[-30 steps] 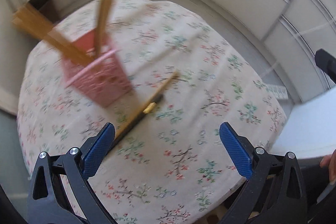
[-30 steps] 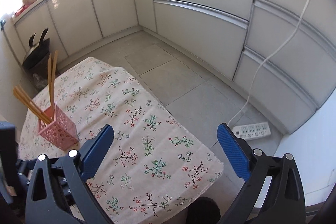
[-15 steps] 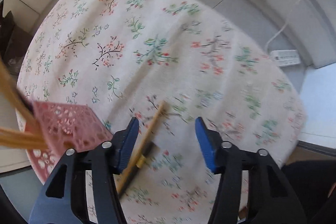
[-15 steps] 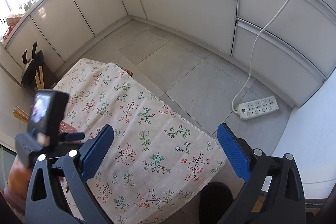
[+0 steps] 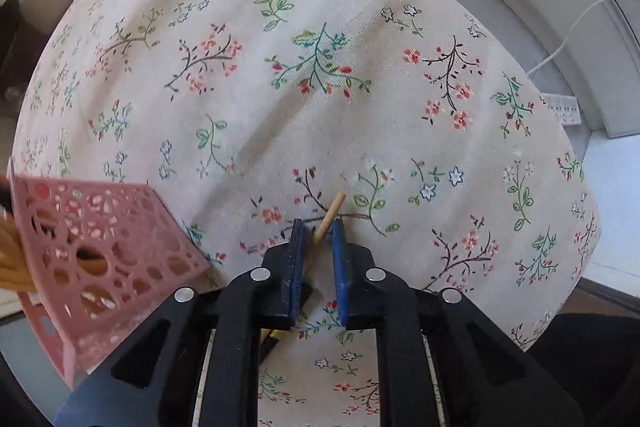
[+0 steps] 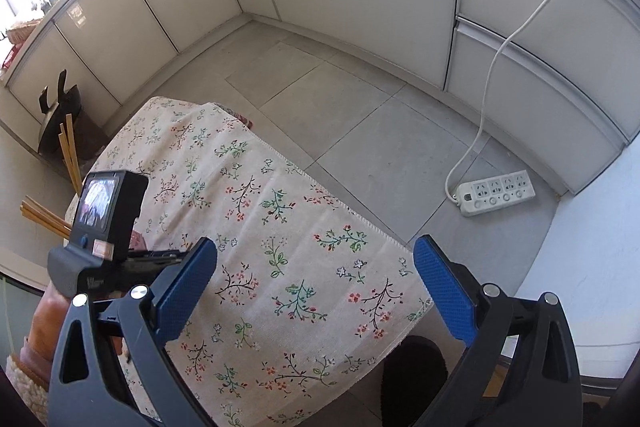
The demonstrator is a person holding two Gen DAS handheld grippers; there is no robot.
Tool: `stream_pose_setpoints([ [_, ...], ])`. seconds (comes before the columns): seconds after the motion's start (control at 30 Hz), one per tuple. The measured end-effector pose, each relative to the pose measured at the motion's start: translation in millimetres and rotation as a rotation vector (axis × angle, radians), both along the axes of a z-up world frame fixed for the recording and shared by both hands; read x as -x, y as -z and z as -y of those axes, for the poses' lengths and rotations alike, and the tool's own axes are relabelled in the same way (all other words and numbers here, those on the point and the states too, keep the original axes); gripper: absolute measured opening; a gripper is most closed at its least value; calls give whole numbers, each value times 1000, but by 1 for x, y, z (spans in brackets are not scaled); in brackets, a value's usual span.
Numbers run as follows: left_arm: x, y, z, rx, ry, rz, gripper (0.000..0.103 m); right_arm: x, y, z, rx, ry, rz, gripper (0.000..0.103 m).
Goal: Organize utensils
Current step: 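Reach the left tool to the chopstick pile and close on a chopstick, then lift the chopstick upright with the left tool while the right tool grasps the yellow-banded chopstick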
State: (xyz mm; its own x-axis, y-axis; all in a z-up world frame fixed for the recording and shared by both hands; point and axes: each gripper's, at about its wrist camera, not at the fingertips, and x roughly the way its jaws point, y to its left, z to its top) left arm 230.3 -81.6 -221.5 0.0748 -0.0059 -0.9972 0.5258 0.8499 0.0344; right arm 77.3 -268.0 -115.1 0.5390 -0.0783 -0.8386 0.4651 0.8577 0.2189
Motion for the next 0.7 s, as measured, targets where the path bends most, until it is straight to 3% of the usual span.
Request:
stream_pose_setpoints([
  [0.37,44,-14,-37,112,-106,141,4,-12,17,-15,-46,-33,-71,96],
  [0.7,95,-79,-77,177,-163,284,4,-34,40,-71,-25,-152,-163,96],
])
